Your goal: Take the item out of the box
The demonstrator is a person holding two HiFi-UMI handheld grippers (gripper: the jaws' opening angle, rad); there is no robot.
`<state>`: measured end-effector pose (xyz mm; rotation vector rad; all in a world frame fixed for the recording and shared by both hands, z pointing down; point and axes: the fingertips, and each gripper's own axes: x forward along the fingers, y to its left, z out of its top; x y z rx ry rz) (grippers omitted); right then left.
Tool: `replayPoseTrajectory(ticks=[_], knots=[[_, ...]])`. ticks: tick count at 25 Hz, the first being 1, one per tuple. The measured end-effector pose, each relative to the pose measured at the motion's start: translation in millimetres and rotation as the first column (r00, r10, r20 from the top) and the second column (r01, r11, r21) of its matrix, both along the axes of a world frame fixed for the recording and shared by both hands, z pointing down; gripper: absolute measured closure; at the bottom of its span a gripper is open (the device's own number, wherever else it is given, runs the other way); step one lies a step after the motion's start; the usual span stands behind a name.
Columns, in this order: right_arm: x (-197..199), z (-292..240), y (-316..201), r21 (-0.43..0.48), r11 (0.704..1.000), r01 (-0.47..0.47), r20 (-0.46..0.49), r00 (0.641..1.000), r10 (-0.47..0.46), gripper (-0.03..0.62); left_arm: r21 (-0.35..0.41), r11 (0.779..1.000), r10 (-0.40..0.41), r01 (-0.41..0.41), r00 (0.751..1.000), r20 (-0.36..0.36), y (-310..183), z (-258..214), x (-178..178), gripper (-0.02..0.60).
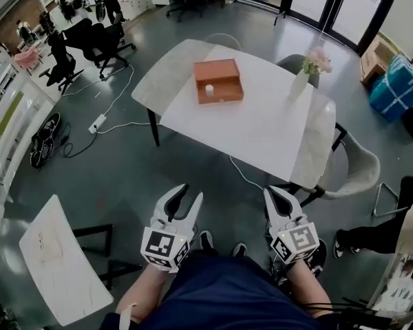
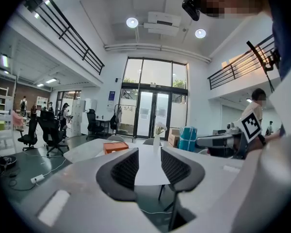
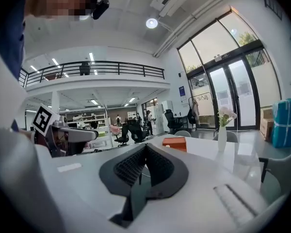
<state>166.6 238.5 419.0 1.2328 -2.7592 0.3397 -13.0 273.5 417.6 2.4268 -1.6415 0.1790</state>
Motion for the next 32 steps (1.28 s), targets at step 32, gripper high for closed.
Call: replayPoseTrajectory(ticks=[32], knots=[[-79,38,-168,-0.089,0.996,0.006,0.017,1.0,-0.005,0.592,-0.05,0.995,-0.09,0.09,0.996,0.012,-149,41,-97,0.439]])
